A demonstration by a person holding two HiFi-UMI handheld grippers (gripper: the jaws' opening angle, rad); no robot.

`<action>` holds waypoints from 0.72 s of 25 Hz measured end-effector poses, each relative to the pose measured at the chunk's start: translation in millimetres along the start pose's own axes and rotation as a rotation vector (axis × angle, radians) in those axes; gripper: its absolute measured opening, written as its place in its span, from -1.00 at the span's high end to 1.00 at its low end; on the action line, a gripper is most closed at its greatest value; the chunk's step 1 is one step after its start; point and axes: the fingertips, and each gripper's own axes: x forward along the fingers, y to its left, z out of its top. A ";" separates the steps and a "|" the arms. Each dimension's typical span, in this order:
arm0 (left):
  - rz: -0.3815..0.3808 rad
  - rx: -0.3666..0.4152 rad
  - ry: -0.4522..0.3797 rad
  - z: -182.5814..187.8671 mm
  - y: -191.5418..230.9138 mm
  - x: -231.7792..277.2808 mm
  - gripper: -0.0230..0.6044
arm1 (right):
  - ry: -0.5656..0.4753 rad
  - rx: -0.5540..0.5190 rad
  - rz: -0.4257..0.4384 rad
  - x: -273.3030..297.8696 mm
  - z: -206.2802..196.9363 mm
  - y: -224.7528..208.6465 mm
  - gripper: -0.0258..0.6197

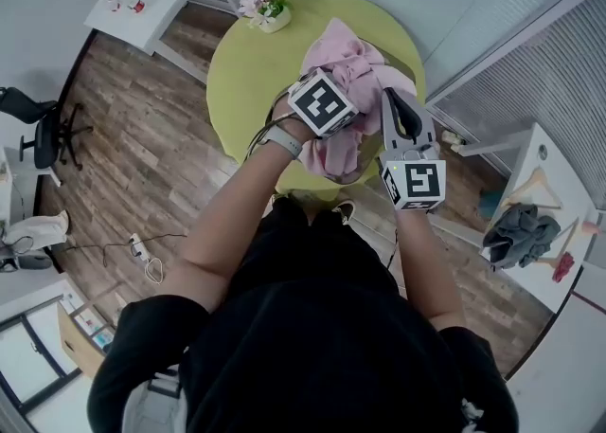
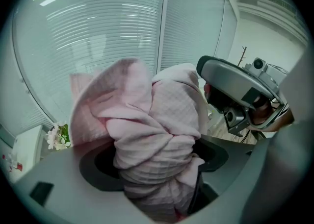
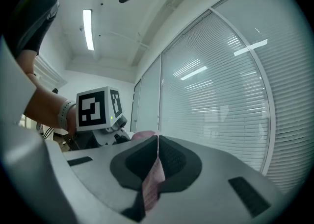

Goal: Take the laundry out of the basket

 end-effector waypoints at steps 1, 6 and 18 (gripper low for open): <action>0.002 0.007 -0.007 -0.1 1.8 -5.4 -0.42 | -0.001 -0.003 0.002 1.2 1.0 5.1 0.84; 0.015 0.000 -0.053 -6.3 18.1 -28.9 -0.42 | -0.013 -0.021 -0.003 10.5 10.4 28.5 0.84; 0.034 -0.043 -0.168 -15.1 72.2 -82.8 -0.41 | -0.016 -0.055 -0.039 47.7 30.7 76.6 0.84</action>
